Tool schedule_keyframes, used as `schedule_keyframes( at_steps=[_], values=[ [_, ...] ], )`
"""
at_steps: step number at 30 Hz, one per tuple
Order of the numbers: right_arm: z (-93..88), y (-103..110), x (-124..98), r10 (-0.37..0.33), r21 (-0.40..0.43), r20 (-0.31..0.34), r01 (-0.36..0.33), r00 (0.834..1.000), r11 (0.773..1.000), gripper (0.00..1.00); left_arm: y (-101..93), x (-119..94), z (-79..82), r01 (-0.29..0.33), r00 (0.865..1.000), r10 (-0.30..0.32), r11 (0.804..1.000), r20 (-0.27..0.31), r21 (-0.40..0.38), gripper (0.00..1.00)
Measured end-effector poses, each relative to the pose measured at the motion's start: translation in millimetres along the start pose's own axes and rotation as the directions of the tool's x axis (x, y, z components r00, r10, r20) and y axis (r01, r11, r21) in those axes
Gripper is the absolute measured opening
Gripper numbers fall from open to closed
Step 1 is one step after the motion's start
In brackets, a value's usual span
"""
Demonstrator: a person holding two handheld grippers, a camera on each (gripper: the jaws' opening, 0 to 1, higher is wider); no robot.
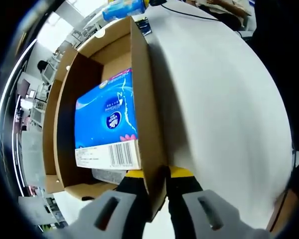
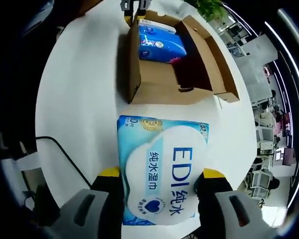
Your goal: Operate the shoe box by opening the lid, removing the specified soft item, and placing it in the target area until the item is outside and the box remains undamaged.
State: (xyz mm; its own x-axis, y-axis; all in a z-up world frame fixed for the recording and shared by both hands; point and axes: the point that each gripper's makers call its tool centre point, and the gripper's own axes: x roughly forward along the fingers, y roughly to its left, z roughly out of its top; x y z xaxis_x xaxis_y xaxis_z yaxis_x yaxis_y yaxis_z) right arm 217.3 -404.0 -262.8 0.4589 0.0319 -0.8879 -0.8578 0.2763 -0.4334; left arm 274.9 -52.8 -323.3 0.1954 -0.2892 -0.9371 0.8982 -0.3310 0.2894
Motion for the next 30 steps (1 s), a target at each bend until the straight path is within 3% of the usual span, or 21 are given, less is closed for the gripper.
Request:
schedule_keyframes(
  at_steps=[16,20,24,26,27,28,29,30],
  values=[
    [5.5,3.0,18.6,0.053,-0.073,-0.007,-0.054,0.999,0.996,0.57,0.0,0.4,0.2,0.000,1.000,0.000,1.000,0.001,0.001,0.11],
    [5.3,6.8,26.2,0.071,-0.137,-0.029,-0.074,0.997,0.988,0.57,0.0,0.5,0.1,0.000,1.000,0.000,1.000,0.001,0.001,0.11],
    [3.1,4.3,32.0,0.087,-0.134,-0.051,-0.093,0.995,0.987,0.53,0.2,0.5,0.1,0.000,1.000,0.000,1.000,0.001,0.000,0.11],
    [-0.2,0.1,33.8,0.077,-0.125,-0.067,-0.085,0.995,0.989,0.44,0.3,0.6,0.1,0.000,1.000,0.000,1.000,0.001,0.000,0.11],
    [13.7,-6.3,32.0,0.071,-0.210,-0.002,-0.070,0.997,0.975,0.33,0.3,0.6,0.1,0.000,1.000,0.000,1.000,0.001,0.000,0.11],
    [3.6,14.1,26.2,0.180,-0.121,-0.061,-0.186,0.982,0.975,0.20,0.3,0.6,0.1,0.000,1.000,0.000,1.000,0.001,0.000,0.11],
    [12.1,-7.7,24.2,0.068,-0.162,-0.023,-0.071,0.997,0.984,0.14,0.3,0.7,0.1,0.000,1.000,0.000,1.000,0.001,-0.001,0.11],
    [8.0,-5.2,21.9,0.082,-0.169,-0.048,-0.089,0.995,0.982,0.11,0.3,0.7,0.1,0.000,1.000,0.000,1.000,0.000,-0.001,0.11]
  ],
)
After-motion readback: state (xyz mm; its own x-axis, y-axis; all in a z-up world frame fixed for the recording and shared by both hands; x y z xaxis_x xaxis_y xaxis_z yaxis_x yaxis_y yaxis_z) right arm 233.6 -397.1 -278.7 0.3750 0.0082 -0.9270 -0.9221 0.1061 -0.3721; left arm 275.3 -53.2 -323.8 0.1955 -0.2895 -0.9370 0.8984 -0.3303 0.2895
